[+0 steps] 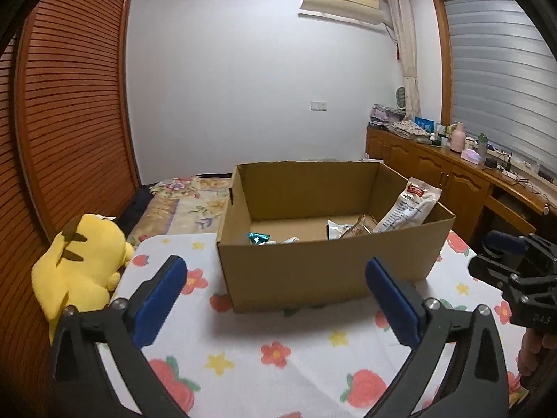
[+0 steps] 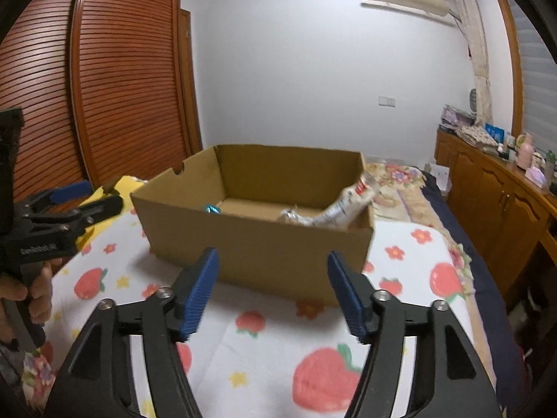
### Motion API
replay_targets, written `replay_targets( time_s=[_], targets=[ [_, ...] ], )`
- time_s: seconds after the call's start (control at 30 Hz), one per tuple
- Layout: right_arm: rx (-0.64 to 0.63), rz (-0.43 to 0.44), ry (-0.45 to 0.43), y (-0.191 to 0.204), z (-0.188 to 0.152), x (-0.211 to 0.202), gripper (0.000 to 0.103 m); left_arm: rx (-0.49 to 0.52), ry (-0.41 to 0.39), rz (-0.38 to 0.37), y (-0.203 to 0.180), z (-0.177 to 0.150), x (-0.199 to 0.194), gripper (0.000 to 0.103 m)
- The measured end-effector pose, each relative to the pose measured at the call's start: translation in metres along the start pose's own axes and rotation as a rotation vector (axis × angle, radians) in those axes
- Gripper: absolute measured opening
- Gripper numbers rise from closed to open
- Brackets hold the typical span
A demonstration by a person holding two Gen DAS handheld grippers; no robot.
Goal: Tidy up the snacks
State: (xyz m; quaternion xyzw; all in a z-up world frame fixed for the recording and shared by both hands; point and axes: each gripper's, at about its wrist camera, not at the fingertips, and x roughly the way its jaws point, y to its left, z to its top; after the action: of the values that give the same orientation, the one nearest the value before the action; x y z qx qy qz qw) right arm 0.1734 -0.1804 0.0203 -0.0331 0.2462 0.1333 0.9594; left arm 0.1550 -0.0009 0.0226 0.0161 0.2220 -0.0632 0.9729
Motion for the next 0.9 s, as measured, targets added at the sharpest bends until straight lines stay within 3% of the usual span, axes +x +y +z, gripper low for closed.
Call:
replay_targets(
  time_s=[0.1,0.23,0.57,0.9],
  targets=[
    [-0.002,-0.016,-0.014,0.001,-0.007,-0.015,0.093,0.017,0.01,0.035,-0.004,-0.004,-0.012,0.103],
    [0.001,-0.014,-0.025,0.006,-0.015,-0.034,0.103,0.043,0.004,0.082,-0.009,-0.013,-0.032,0.103],
    [0.025,-0.081,-0.037,0.011,-0.036,-0.074,0.103,0.031,0.037,0.09,-0.019,-0.05,-0.077,0.103],
    [0.06,-0.105,-0.024,0.006,-0.06,-0.094,0.103,-0.002,0.072,0.058,-0.02,-0.074,-0.089,0.103]
  ],
)
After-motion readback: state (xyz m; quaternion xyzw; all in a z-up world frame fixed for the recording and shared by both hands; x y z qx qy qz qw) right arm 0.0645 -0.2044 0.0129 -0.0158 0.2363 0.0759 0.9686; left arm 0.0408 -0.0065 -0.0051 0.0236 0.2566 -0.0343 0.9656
